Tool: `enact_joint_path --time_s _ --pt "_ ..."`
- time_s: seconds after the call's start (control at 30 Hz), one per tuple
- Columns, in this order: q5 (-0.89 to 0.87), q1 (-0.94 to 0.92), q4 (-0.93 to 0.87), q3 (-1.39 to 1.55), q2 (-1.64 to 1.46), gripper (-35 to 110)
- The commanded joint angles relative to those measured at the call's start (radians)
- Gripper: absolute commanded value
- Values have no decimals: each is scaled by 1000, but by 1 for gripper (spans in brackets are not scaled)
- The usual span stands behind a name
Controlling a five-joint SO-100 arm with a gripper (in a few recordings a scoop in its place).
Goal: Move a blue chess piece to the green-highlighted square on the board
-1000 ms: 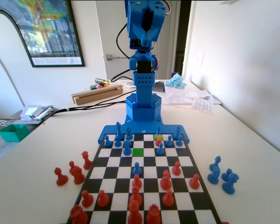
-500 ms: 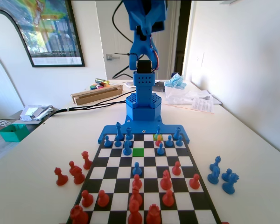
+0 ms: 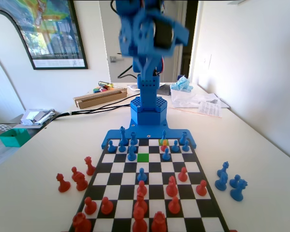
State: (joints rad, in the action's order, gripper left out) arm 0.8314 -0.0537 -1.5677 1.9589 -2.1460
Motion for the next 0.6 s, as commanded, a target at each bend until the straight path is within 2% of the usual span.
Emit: enact_joint_path --time_s 0.0,0.23,0.57 --pt "-8 -2 117 123 -9 1" --pt "-38 60 275 268 0 2" --pt "-152 140 330 318 8 4"
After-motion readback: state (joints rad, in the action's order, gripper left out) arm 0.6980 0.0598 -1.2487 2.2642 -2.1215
